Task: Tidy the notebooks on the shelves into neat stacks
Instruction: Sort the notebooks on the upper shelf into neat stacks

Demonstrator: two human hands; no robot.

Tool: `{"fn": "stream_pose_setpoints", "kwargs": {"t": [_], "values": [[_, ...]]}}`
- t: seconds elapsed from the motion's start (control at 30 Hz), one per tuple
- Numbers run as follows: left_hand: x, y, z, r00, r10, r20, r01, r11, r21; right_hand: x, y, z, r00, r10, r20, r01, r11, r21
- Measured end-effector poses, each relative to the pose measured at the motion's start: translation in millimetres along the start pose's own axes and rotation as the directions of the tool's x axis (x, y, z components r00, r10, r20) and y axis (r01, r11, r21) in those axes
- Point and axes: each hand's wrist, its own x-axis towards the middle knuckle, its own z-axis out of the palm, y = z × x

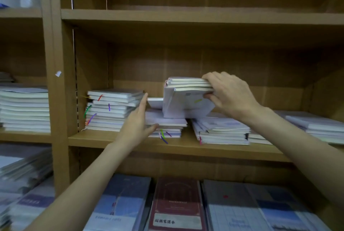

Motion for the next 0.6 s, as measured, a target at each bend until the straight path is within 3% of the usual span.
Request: {"fn": "stream_pose_setpoints", "kwargs": {"t": [0.2,0.43,0.6], "values": [[-2.3,38.6,7.8,0.994,0.073,-0.081,-0.076,0.996,-0.039,-27.1,16.7,-30.5,0.987,-0.015,-0.158,0.007,0.999,-0.049],[9.0,63.1,27.5,0.985,0.174,0.0,-0.166,0.941,0.295,-37.2,67.4,-48.2,0.957,0.006,-0.29,-0.055,0.986,-0.16],[31.2,63.7,37.0,0.998,0.045,-0.036,-0.019,0.851,0.525,-36.2,92.1,-60.1,0.948,-0.015,-0.318,-0.042,0.985,-0.169]]}}
